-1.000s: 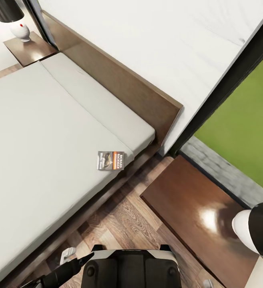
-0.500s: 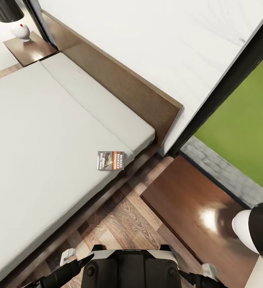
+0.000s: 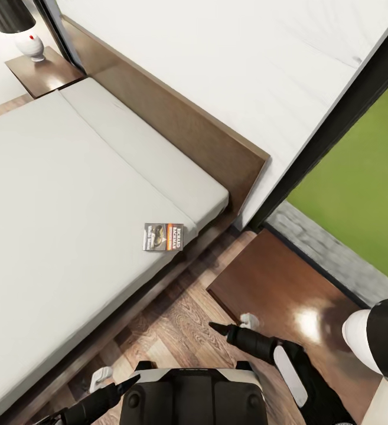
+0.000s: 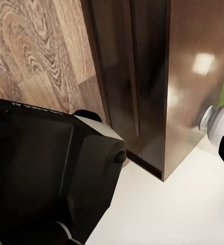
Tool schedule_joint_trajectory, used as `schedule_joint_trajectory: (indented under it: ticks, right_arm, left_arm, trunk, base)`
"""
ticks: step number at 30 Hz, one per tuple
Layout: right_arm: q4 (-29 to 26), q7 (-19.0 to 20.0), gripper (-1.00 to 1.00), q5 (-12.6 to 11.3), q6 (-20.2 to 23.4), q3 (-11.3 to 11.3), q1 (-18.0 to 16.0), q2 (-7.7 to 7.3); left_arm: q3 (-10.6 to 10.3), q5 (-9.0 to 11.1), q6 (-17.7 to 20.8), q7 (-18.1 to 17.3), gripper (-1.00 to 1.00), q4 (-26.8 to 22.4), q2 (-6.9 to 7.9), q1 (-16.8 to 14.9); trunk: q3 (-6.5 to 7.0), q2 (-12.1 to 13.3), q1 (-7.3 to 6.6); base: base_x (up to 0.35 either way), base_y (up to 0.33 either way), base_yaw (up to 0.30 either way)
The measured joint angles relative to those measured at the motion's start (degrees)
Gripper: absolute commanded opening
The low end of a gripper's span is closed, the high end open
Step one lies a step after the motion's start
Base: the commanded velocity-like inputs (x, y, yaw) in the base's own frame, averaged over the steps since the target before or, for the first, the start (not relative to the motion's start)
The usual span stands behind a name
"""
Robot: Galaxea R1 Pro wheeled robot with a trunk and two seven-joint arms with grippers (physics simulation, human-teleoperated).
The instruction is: In the bedroom, move the book from the bed onto either nightstand, and place the two sandals side by side next to the bed.
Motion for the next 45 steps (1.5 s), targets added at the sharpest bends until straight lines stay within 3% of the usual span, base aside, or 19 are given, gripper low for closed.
schedule_joint_trajectory:
  ticks: [3,6,8,12,16,19,21,23,24,26,30,34,37,45]
  right_arm:
    - [-1.24,-3.52,1.00,-0.60,-1.18,0.02,-0.15,3.34]
    - [-1.60,-4.48,1.00,-5.58,-4.53,0.01,-3.01,4.56]
    - [-1.62,-4.78,1.00,-10.43,-10.76,0.22,-4.64,4.95]
    - [0.08,-5.01,1.00,-12.77,-22.79,0.43,-5.30,5.13]
    - [4.77,-5.11,1.00,-13.68,-29.05,0.55,-5.48,5.56]
    - [5.98,-5.10,1.00,-14.74,-29.96,0.53,-5.51,5.69]
    - [6.23,-5.03,1.00,-18.05,-30.14,0.50,-5.49,5.67]
    - [6.34,-4.89,1.00,-24.65,-30.11,0.51,-5.51,5.66]
    - [6.36,-4.77,1.00,-26.70,-29.95,0.57,-5.52,5.65]
    - [6.42,-4.64,1.00,-28.47,-29.73,0.66,-5.53,5.65]
    - [6.15,-4.07,1.00,-29.98,-29.41,1.21,-5.54,5.70]
    - [5.79,0.76,1.00,-30.55,-29.32,5.43,-5.53,5.74]
    - [5.77,2.87,1.00,-30.72,-29.30,7.20,-5.52,5.74]
    - [5.85,3.57,1.00,-30.81,-29.44,7.82,-5.49,5.74]
  left_arm:
    - [0.05,-0.05,-0.02,0.03,1.00,-0.01,-1.00,0.01]
    - [0.07,-0.07,-0.03,0.03,1.00,-0.01,-1.30,0.01]
    - [0.08,-0.09,-0.03,0.03,1.00,-0.01,-1.37,0.01]
    - [0.08,-0.14,-0.07,0.09,1.00,-0.01,-1.39,0.01]
    - [0.08,-0.09,-0.10,0.19,1.00,-0.01,-1.43,0.01]
    - [0.08,-0.08,-0.11,0.20,1.00,-0.02,-1.43,0.01]
    - [0.08,-0.09,-0.11,0.21,1.00,-0.02,-1.46,0.01]
    - [0.08,-0.12,-0.11,0.21,1.00,-0.02,-1.48,0.01]
    - [0.08,-0.10,-0.11,0.21,1.00,-0.02,-1.48,0.01]
    - [0.08,-0.11,-0.09,0.21,1.00,-0.01,-1.49,0.01]
    - [0.08,-0.09,-0.11,0.21,1.00,-0.01,-1.67,0.01]
    - [0.08,-0.08,-0.06,0.21,1.00,-0.01,-1.74,0.01]
    - [0.08,-0.08,-0.09,0.21,1.00,-0.02,-1.75,0.01]
    - [0.08,-0.08,-0.11,0.29,1.00,-0.02,-1.75,0.01]
  trunk:
    - [0.00,0.00,0.00]
    - [0.00,0.00,0.00]
    - [0.00,0.00,0.00]
    - [0.00,0.00,0.00]
    - [0.00,0.00,0.00]
    - [0.00,0.00,0.00]
    - [0.00,0.00,0.00]
    - [0.00,0.00,0.00]
    - [0.00,0.00,0.00]
    - [0.00,0.00,0.00]
    - [0.00,0.00,0.00]
    - [0.00,0.00,0.00]
    - [0.00,0.00,0.00]
    - [0.00,0.00,0.00]
  base:
    - [0.000,0.000,0.000]
    - [0.000,0.000,0.000]
    - [0.000,0.000,0.000]
    - [0.000,0.000,0.000]
    - [0.000,0.000,0.000]
    - [0.000,0.000,0.000]
    - [0.000,0.000,0.000]
    - [0.000,0.000,0.000]
    - [0.000,0.000,0.000]
    - [0.000,0.000,0.000]
    - [0.000,0.000,0.000]
    - [0.000,0.000,0.000]
    - [0.000,0.000,0.000]
    - [0.000,0.000,0.000]
